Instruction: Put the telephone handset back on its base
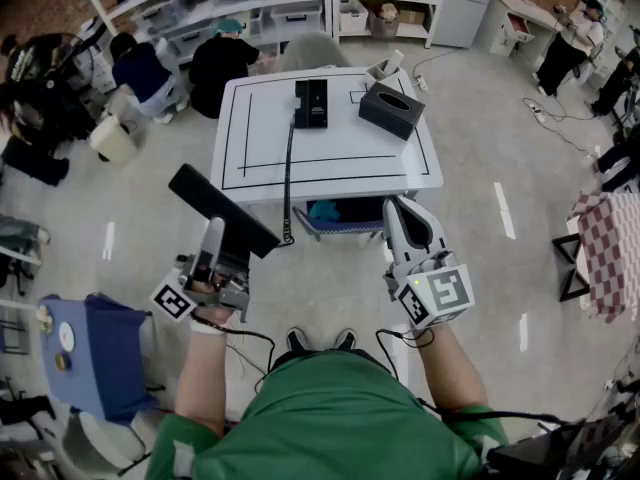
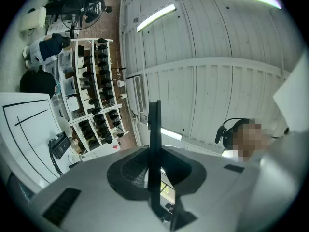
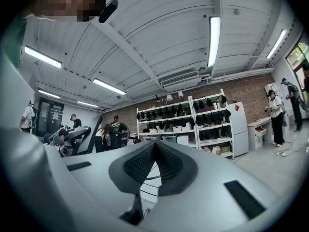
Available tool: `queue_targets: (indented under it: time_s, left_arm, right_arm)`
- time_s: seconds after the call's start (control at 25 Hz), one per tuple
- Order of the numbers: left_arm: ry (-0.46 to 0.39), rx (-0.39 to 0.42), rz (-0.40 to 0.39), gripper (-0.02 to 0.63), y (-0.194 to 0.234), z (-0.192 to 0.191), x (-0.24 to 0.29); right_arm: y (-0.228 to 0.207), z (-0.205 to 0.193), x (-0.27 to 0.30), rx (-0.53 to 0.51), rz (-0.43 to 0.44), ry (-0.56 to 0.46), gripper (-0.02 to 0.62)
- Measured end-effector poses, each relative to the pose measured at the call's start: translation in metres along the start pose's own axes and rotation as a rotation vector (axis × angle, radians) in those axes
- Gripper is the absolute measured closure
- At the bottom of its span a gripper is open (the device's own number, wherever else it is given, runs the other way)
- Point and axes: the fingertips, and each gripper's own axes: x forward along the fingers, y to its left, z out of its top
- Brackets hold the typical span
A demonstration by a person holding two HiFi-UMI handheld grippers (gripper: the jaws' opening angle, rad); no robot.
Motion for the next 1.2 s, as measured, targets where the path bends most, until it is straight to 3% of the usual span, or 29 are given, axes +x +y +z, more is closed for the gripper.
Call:
queue_targets:
  time_s: [0.4,0.84,1.2]
  left_arm:
    - [0.009,0.016,-0.011,0.52,-0.021,0.002,-0.012]
    - [-0.022,0.064,-0.003,0.52,-0.042,-0.01,-0.013]
    - [-0.043,0.057,0.013,0.52,-0.017,0.008,-0.008]
  right_arm:
    - [0.018,0.001,-0.012,-0.001,-0.003,-0.003,0.572]
    - [0.012,0.002,-0.021,0.06,0.058,-0.029,0.572]
    - [-0.005,-0.002,0.006,0.078,0.032,-0.011,0.572]
